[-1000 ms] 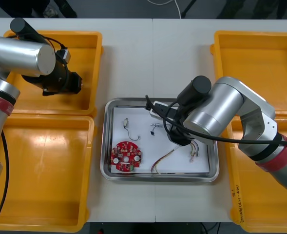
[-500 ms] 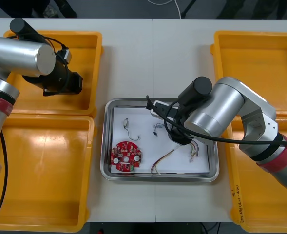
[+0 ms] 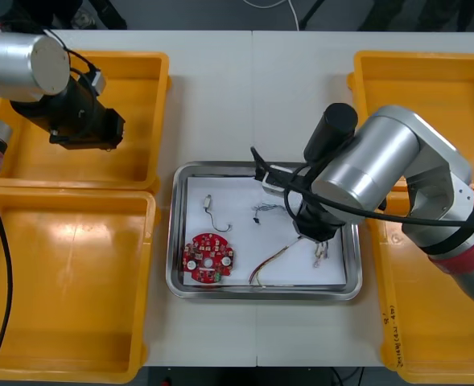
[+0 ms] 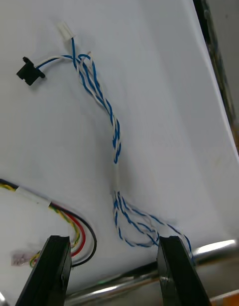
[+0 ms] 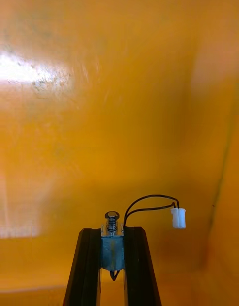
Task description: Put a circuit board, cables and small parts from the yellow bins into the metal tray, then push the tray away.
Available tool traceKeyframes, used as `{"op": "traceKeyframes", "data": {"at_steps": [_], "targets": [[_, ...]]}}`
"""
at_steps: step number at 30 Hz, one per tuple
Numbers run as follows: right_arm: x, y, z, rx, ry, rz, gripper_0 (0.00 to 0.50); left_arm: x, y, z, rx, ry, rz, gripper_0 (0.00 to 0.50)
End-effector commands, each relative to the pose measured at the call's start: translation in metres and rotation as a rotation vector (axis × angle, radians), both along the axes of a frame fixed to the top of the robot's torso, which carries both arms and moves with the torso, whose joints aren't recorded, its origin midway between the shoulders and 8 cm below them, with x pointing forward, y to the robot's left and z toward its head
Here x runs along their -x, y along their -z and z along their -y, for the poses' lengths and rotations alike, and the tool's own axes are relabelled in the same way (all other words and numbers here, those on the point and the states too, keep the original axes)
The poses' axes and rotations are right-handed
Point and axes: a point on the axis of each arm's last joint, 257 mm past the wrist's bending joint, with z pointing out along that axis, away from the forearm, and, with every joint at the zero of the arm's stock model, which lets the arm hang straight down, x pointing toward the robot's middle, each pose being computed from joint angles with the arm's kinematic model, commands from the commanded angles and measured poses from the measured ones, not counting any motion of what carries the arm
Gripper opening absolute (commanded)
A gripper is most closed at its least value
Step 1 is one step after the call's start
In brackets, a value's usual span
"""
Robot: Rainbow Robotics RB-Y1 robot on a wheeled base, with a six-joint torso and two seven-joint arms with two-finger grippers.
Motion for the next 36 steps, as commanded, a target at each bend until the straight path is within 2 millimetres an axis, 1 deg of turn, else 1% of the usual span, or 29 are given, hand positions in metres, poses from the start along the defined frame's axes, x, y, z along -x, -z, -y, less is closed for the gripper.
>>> {"op": "traceKeyframes", "data": {"at_steps": [1, 5, 7, 8, 12, 17, 21, 24, 30, 32, 33, 36], "targets": [[0.000, -0.056, -0.015, -0.055, -0.035, 0.034, 0.500, -0.015, -0.086, -0.013, -0.088, 0.087, 0.127, 0.000], [0.008, -0.072, -0.008, -0.041, -0.033, 0.011, 0.500, -0.008, -0.102, -0.013, -0.101, 0.089, 0.118, 0.000], [0.005, -0.087, -0.014, -0.067, -0.043, 0.037, 0.500, -0.001, -0.110, -0.012, -0.115, 0.093, 0.105, 0.000], [0.005, -0.090, -0.015, -0.072, -0.044, 0.039, 0.500, -0.001, -0.112, -0.011, -0.114, 0.095, 0.108, 0.000], [0.002, -0.110, -0.019, -0.125, -0.049, 0.057, 0.500, 0.009, -0.123, -0.008, -0.128, 0.093, 0.089, 0.000], [-0.001, -0.141, -0.009, -0.199, -0.028, 0.090, 0.500, 0.021, -0.137, -0.004, -0.141, 0.091, 0.064, 0.000], [0.000, -0.159, 0.002, -0.233, 0.021, 0.126, 0.500, 0.024, -0.146, 0.003, -0.149, 0.077, 0.062, 0.000], [0.000, -0.166, 0.013, -0.241, 0.071, 0.140, 0.500, 0.025, -0.147, 0.017, -0.150, 0.067, 0.074, 0.000], [-0.006, -0.180, 0.049, -0.275, 0.206, 0.150, 0.500, 0.029, -0.145, 0.050, -0.127, 0.047, 0.088, 0.000], [-0.008, -0.182, 0.068, -0.296, 0.286, 0.146, 0.500, 0.032, -0.143, 0.067, -0.112, 0.040, 0.094, 0.000], [-0.008, -0.183, 0.074, -0.301, 0.307, 0.148, 0.500, 0.033, -0.142, 0.071, -0.108, 0.037, 0.094, 0.000], [-0.008, -0.183, 0.108, -0.318, 0.422, 0.152, 0.500, 0.038, -0.137, 0.096, -0.084, 0.028, 0.098, 0.000]]}}
